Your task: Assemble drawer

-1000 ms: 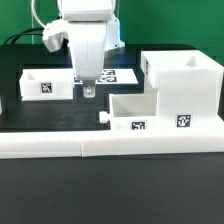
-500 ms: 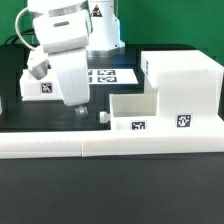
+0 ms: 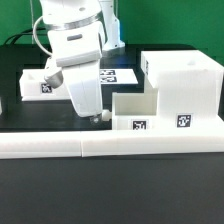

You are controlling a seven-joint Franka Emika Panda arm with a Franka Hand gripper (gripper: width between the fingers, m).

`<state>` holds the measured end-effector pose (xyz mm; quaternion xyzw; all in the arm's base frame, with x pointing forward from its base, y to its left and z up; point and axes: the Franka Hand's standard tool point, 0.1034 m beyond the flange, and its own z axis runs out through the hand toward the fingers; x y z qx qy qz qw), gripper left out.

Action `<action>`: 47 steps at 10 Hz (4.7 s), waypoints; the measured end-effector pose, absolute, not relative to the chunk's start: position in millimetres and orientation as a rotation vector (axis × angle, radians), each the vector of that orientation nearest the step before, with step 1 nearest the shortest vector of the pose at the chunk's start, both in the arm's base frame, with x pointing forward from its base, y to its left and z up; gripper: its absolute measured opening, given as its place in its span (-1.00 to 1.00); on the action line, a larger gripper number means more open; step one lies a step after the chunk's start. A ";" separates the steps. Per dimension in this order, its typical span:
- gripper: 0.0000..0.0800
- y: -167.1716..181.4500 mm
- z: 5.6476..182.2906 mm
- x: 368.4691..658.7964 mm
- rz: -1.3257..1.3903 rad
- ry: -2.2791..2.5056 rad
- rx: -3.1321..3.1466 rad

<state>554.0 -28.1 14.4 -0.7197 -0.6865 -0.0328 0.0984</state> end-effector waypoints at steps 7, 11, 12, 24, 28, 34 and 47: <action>0.62 -25.6 14.2 554.3 -0.062 -1.956 -2.208; 0.62 -29.8 12.2 555.0 -0.059 -2.125 -2.071; 0.62 -30.1 11.7 554.7 -0.055 -2.112 -2.082; 0.62 -25.7 9.0 554.3 -0.013 -2.015 -2.188; 0.62 -22.3 7.1 553.6 -0.004 -1.965 -2.229; 0.62 -23.4 6.1 553.1 -0.011 -2.031 -2.168; 0.62 -20.3 4.5 549.9 -0.008 -2.061 -2.166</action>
Offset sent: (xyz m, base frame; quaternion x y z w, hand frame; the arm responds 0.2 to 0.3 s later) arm 0.0158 0.0184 0.0003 0.0060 -0.0010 -0.0072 1.0000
